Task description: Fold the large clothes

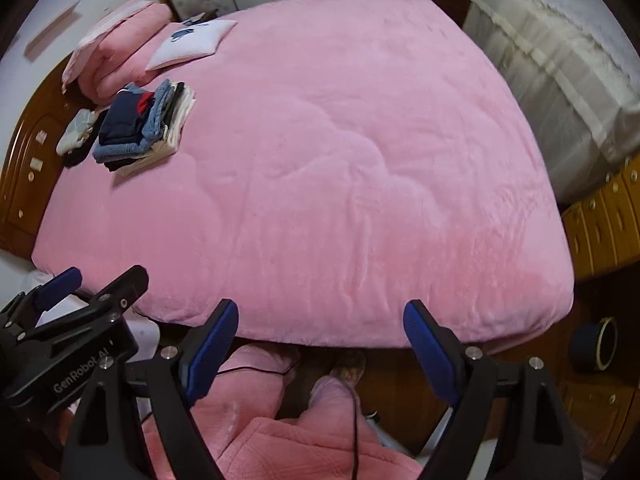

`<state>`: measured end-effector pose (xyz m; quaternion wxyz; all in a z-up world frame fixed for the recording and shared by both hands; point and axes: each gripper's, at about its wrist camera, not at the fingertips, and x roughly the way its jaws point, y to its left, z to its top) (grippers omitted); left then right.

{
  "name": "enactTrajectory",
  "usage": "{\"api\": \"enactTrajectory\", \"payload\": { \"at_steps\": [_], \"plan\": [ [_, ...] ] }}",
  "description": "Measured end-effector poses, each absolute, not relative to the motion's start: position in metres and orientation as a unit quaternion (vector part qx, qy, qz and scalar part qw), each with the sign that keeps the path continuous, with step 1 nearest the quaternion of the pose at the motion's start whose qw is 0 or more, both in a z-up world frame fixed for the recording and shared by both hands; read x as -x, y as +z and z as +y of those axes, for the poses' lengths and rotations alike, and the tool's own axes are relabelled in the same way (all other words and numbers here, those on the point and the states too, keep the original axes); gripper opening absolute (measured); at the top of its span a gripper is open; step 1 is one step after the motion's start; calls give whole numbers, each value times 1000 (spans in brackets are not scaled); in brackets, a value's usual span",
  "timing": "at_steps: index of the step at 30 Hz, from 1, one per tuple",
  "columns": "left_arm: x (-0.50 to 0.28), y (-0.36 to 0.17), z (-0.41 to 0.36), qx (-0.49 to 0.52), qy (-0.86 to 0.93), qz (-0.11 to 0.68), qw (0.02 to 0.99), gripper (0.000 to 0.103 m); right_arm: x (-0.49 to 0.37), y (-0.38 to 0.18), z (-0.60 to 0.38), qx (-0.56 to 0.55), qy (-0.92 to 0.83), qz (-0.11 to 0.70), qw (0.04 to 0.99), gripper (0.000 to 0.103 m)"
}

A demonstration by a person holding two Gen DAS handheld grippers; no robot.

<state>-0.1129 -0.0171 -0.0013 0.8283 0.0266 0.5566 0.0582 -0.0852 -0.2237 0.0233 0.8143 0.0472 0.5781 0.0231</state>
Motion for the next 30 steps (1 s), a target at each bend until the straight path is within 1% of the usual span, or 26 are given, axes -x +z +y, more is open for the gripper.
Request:
{"api": "enactTrajectory", "payload": {
  "at_steps": [6,10,18,30],
  "plan": [
    [120,-8,-16,-30,64,555,829,87,88,15,-223,-45,18,587,808,87],
    [118,-12,-20,-26,55,563,824,87,92,20,-226,-39,8,578,815,93],
    [113,-23,-31,-19,38,570,820,87,93,22,-231,-9,-9,562,827,94],
    [99,-29,-38,-31,32,562,826,87,79,6,-246,-26,-26,572,819,94]
  ]
}}
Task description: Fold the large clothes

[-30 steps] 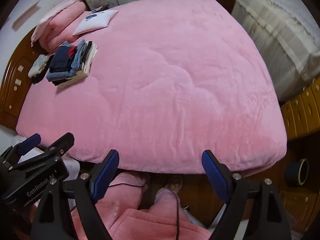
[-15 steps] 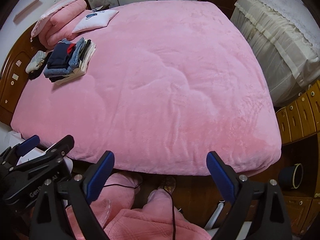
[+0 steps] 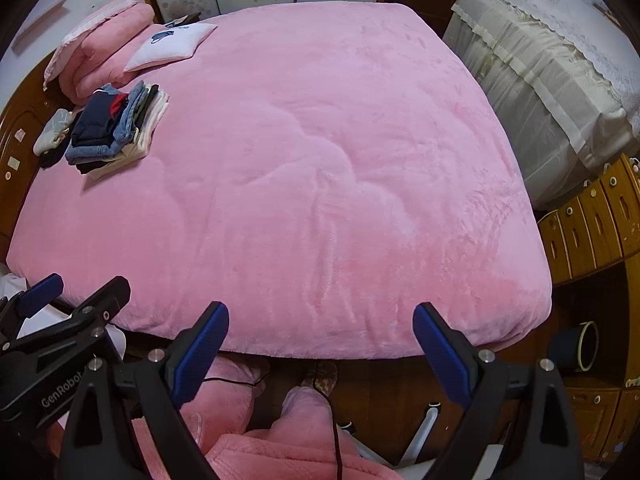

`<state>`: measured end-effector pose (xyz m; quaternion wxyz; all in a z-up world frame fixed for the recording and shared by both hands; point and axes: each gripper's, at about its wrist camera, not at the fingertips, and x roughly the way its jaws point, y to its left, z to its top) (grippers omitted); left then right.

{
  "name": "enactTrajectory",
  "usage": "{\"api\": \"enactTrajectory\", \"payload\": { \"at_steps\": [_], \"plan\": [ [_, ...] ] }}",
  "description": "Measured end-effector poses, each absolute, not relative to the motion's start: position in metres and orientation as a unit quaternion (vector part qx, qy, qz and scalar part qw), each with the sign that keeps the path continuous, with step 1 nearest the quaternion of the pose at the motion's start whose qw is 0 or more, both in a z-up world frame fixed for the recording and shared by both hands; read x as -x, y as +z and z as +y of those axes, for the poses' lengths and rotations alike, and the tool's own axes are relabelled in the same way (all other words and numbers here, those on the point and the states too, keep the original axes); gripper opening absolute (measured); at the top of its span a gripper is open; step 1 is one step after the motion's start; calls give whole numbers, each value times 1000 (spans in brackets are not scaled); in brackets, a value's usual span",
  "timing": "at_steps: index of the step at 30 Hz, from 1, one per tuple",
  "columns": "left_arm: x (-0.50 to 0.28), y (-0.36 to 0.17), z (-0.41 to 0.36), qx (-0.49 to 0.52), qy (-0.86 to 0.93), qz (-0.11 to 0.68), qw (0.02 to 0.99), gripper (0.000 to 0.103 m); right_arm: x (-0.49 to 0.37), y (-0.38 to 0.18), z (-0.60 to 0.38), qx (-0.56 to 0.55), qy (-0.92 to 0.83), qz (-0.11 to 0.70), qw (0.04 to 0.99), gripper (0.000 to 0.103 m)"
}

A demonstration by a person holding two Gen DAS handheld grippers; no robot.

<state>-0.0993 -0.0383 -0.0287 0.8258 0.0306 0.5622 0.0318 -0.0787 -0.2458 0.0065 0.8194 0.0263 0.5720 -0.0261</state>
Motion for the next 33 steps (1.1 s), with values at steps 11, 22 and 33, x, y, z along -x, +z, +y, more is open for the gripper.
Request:
{"api": "enactTrajectory", "payload": {
  "at_steps": [11,22,33],
  "plan": [
    [91,-31,-31,-25,31,566,823,94,70,9,-241,-17,-23,568,823,94],
    [82,-33,-32,-22,32,572,820,97,64,13,-236,-8,-30,562,826,95],
    [79,-34,-30,-14,29,571,820,98,60,15,-242,-12,-38,563,826,103]
  ]
}}
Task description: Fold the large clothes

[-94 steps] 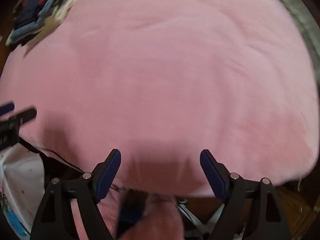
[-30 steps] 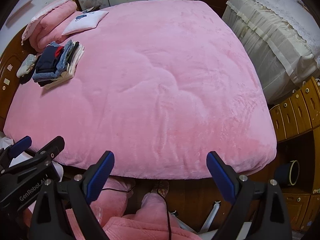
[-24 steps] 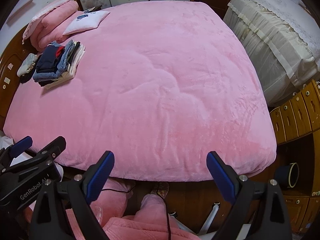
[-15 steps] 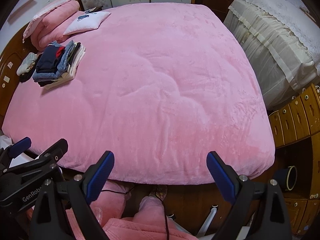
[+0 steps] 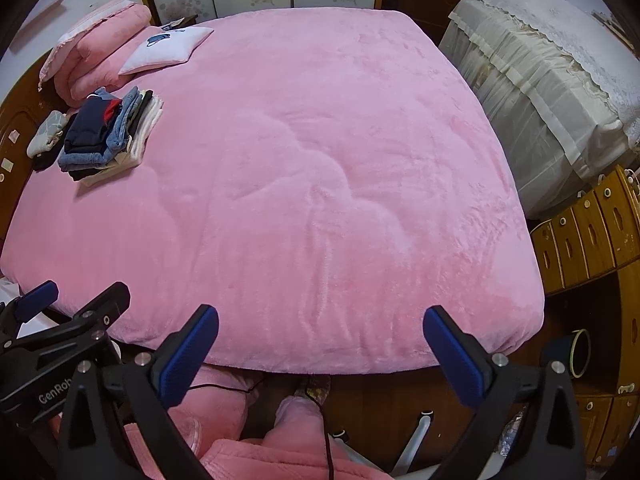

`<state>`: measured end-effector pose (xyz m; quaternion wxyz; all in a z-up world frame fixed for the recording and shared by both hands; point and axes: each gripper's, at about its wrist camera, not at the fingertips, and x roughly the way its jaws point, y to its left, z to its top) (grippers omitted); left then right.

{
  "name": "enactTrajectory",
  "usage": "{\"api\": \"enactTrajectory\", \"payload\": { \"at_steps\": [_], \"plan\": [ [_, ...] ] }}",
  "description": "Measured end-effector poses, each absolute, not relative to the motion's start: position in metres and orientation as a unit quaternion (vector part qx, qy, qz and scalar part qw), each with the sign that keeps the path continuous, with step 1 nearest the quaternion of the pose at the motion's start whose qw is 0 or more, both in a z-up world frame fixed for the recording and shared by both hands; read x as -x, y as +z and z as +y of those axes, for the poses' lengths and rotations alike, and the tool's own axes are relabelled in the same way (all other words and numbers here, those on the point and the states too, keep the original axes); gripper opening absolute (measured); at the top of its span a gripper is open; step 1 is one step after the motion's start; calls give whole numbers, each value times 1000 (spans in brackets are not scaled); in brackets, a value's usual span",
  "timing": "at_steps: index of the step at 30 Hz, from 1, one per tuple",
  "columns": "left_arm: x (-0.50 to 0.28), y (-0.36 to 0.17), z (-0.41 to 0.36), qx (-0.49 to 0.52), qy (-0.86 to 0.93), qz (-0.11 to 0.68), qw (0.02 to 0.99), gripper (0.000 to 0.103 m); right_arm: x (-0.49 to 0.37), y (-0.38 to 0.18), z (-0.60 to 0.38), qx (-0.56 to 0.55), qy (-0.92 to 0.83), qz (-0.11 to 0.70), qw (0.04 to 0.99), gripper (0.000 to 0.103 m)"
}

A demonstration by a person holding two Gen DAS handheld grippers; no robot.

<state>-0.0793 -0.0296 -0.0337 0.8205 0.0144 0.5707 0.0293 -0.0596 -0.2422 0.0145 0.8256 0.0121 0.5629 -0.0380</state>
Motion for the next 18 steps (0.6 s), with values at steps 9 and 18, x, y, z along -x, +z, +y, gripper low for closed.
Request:
{"api": "enactTrajectory", "payload": {
  "at_steps": [9,18],
  "plan": [
    [80,-34,-31,-15,30,570,821,98,59,13,-247,-16,-38,566,823,103],
    [77,-32,-35,-20,32,567,823,97,59,13,-249,-18,-36,567,823,103]
  ]
}}
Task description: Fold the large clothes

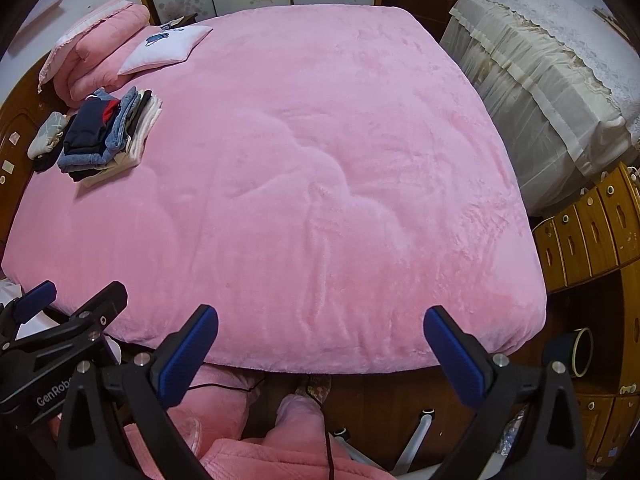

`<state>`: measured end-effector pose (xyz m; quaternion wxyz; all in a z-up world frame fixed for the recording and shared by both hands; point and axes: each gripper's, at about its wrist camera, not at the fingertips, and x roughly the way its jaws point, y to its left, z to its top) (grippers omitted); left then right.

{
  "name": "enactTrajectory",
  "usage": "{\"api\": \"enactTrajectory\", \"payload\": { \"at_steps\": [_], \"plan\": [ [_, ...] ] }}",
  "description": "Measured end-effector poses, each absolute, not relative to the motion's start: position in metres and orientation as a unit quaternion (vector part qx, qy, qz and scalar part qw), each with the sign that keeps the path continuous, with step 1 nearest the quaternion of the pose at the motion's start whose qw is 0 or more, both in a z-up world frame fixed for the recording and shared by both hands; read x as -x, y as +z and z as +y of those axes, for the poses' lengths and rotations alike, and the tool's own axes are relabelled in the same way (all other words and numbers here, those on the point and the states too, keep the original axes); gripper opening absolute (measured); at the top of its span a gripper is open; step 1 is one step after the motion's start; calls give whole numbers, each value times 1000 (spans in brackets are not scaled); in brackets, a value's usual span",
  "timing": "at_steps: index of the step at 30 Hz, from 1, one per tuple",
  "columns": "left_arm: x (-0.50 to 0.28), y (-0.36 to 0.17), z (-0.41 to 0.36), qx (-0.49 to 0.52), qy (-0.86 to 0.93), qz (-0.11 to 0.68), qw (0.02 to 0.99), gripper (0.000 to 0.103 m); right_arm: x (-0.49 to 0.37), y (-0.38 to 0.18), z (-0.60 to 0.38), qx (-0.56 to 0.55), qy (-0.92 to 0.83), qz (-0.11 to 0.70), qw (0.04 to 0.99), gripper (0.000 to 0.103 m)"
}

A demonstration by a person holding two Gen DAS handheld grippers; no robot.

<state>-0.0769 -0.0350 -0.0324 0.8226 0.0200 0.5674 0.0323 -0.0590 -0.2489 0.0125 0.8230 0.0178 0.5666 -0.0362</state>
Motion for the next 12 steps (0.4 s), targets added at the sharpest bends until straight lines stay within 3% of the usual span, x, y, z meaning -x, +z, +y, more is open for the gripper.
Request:
{"api": "enactTrajectory", "payload": {
  "at_steps": [12],
  "plan": [
    [75,-29,-42,-29,35,563,825,98,51,9,-261,-29,-35,572,819,103]
  ]
}}
